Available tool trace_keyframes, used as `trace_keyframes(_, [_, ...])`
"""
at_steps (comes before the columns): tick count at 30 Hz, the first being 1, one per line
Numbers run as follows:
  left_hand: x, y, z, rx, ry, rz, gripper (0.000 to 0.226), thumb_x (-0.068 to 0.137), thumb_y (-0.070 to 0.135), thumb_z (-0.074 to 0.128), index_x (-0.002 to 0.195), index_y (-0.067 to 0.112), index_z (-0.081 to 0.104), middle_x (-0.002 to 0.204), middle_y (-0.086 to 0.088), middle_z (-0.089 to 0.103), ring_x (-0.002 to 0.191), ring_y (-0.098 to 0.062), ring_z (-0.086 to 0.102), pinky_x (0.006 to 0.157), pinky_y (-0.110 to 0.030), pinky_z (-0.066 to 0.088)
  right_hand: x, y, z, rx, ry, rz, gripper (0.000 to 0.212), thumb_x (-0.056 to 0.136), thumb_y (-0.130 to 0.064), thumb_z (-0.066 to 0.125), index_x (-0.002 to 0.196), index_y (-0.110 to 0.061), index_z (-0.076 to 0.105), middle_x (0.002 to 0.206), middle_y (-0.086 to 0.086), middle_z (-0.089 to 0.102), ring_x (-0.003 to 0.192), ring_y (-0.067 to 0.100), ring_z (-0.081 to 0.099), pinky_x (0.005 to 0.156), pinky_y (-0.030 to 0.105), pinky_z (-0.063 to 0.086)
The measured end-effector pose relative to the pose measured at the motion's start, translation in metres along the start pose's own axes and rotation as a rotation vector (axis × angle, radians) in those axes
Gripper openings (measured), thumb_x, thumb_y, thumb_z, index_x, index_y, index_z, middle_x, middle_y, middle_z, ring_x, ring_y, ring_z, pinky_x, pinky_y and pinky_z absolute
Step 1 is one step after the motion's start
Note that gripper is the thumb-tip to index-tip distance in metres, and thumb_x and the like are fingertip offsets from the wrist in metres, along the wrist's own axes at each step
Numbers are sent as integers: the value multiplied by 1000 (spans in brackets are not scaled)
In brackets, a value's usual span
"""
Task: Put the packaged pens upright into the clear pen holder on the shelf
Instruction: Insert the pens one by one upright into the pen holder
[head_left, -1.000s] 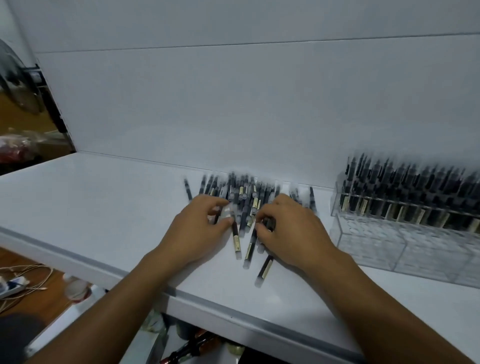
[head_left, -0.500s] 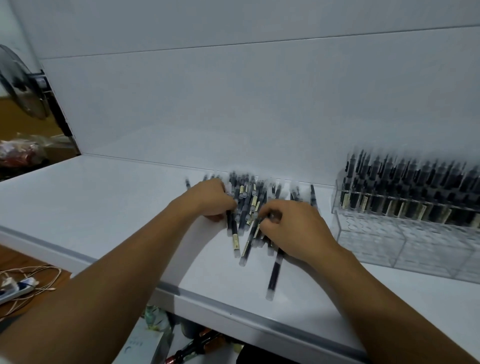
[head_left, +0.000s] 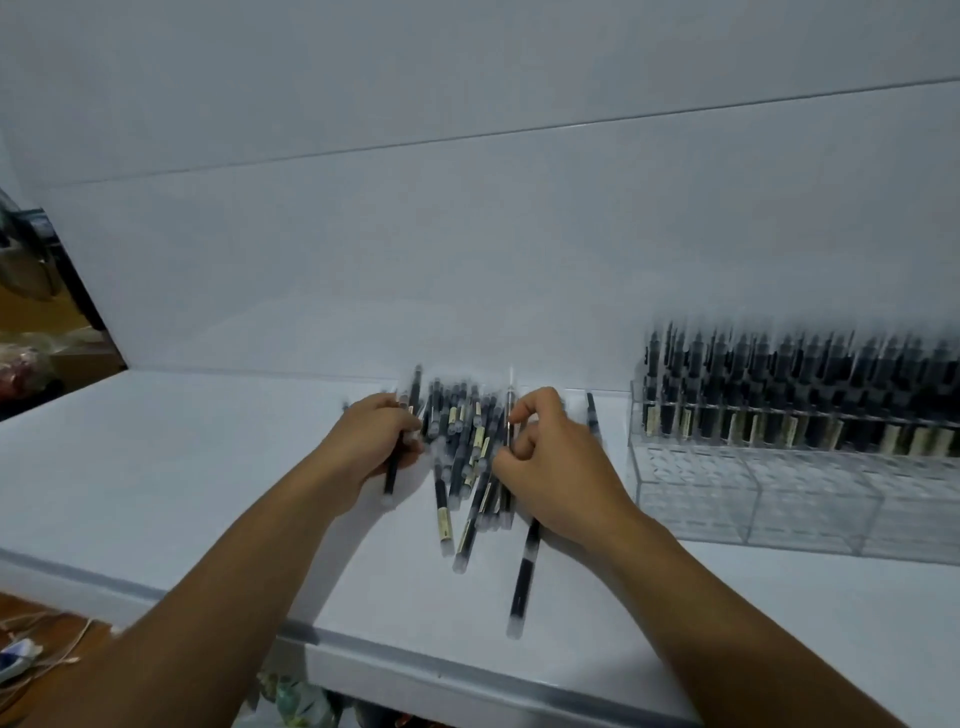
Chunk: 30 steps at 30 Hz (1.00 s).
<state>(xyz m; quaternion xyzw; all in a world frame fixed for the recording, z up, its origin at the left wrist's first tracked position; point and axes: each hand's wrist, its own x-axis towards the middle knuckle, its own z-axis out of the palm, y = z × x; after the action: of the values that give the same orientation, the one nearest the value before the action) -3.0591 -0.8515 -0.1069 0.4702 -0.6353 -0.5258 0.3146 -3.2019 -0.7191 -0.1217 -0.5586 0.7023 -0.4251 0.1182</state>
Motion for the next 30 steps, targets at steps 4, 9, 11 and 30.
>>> trace_keyframes(4, [-14, 13, 6, -128, -29, 111, 11, 95, 4, 50, 92, 7, 60, 78, -10, 55, 60, -14, 56, 61, -27, 43, -3, -6, -5, 186, 46, 56, 36, 92, -21, 59, 119, -33, 38, 77, 4, 65, 70, 12, 60, 69, 26, 49])
trace_keyframes(9, [-35, 38, 34, -270, -163, 203, 17, 93, 5, 51, 103, 10, 65, 81, -1, 61, 60, -12, 51, 56, -24, 40, -7, -14, -35, 320, 78, 51, 17, 92, -25, 62, 104, -34, 55, 83, -4, 69, 75, 9, 64, 74, 28, 53])
trace_keyframes(11, [-41, 48, 49, -330, -217, 233, 16, 93, 6, 51, 101, 10, 63, 80, 2, 62, 58, -11, 49, 52, -23, 36, -10, -12, -57, 345, 115, 35, 16, 91, -24, 63, 103, -33, 57, 81, -6, 70, 70, 9, 63, 73, 31, 53])
trace_keyframes(30, [-76, 97, 245, -398, -846, 124, 24, 96, 12, 46, 106, 8, 68, 73, -2, 64, 45, -9, 41, 36, -17, 28, -84, 110, -263, 222, 738, 220, 22, 91, -24, 67, 111, -16, 71, 94, -3, 71, 83, 11, 65, 64, 24, 52])
